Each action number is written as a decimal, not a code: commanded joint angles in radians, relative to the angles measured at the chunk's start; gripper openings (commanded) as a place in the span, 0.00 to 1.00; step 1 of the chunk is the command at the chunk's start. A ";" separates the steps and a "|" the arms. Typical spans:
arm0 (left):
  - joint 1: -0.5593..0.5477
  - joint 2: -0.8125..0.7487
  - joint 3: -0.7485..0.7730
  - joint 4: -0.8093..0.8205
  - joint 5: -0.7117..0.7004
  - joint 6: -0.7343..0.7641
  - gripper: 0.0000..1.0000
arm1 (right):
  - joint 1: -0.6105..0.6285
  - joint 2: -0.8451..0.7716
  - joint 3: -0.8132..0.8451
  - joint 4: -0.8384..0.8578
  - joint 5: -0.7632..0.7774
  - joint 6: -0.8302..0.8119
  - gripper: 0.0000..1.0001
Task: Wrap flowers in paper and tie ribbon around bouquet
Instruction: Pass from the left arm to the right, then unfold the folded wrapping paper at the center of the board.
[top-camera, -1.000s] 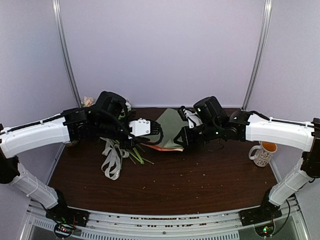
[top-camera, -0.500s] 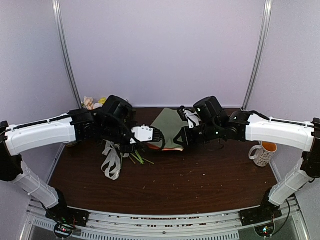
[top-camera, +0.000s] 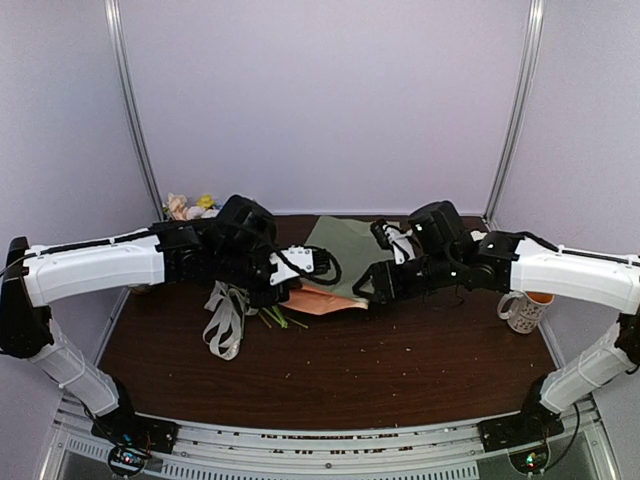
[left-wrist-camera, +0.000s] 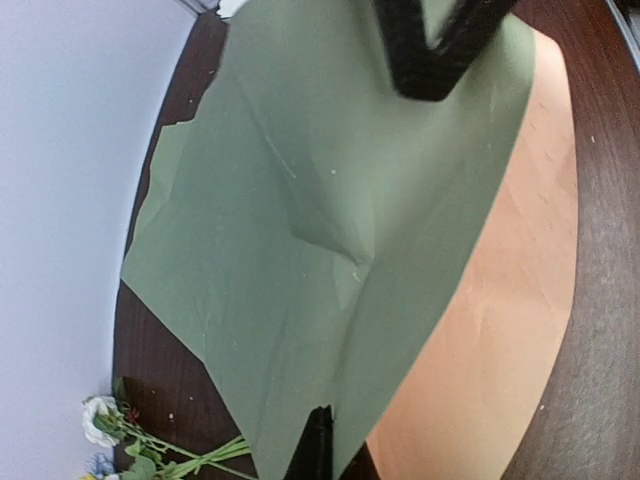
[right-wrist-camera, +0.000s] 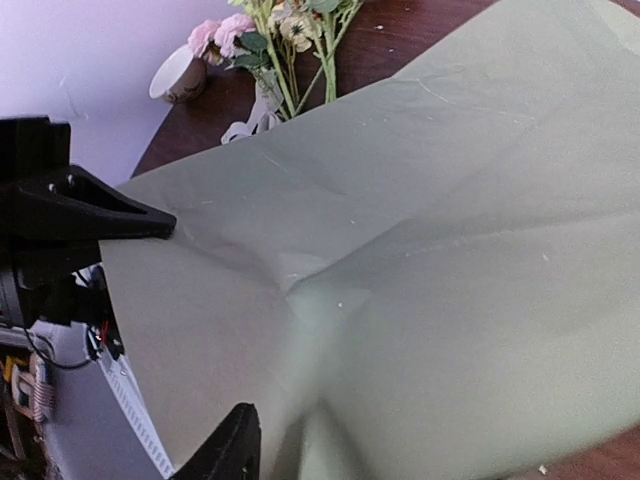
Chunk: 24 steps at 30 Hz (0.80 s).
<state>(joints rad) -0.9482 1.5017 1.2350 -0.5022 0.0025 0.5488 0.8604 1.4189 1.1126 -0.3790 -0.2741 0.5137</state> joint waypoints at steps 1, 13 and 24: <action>0.021 -0.030 -0.033 0.127 -0.005 -0.234 0.00 | -0.062 -0.155 -0.118 0.064 -0.021 0.046 0.57; 0.062 -0.078 -0.183 0.303 0.049 -0.604 0.00 | -0.150 -0.386 -0.480 0.382 -0.163 0.222 0.74; 0.065 -0.143 -0.289 0.408 0.021 -0.711 0.00 | -0.169 -0.231 -0.607 0.591 -0.176 0.507 0.75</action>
<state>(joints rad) -0.8898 1.3930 0.9764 -0.1902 0.0296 -0.0998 0.6960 1.1442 0.5682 0.1158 -0.4538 0.8829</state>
